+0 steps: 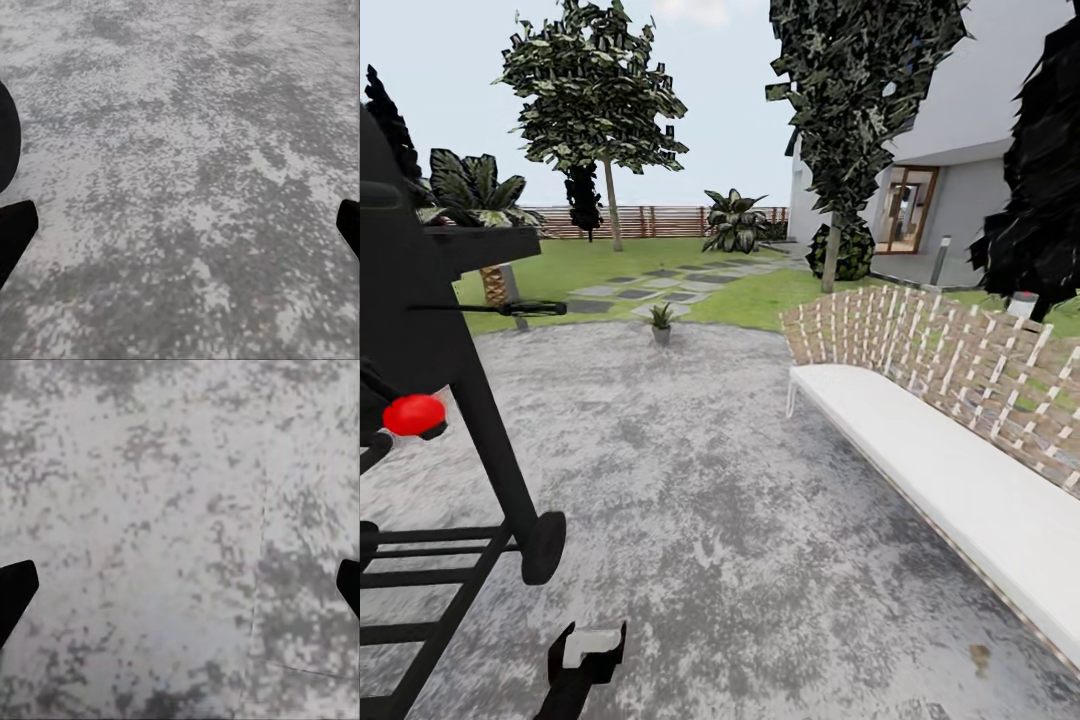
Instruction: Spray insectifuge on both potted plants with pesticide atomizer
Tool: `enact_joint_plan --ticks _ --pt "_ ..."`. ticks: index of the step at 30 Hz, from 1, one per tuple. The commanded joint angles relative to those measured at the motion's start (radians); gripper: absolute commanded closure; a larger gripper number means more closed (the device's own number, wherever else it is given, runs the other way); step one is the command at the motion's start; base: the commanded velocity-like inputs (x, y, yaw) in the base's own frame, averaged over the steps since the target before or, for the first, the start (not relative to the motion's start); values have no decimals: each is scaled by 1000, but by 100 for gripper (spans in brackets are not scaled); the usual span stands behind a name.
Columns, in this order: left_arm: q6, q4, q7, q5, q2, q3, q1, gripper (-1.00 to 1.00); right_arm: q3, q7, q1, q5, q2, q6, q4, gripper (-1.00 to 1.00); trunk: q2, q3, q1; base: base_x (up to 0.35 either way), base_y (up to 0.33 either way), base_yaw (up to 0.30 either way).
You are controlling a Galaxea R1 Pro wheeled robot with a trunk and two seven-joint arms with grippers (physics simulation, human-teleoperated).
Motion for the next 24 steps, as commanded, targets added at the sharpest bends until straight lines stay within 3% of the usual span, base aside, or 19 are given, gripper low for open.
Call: enact_joint_plan --ticks 1,9,24 --pt "-2 -9 1 -1 0 0 0 -100 0 0 0 -1 0 0 0 -100 0 -1 0 333 4 0" --pt "1 -64 0 2 -2 0 -1 -100 3 1 0 5 0 0 5 -100 0 -1 0 335 1 0" --pt "1 -64 0 6 -1 1 0 -100 3 1 0 7 0 0 11 -100 0 -1 0 336 0 0"
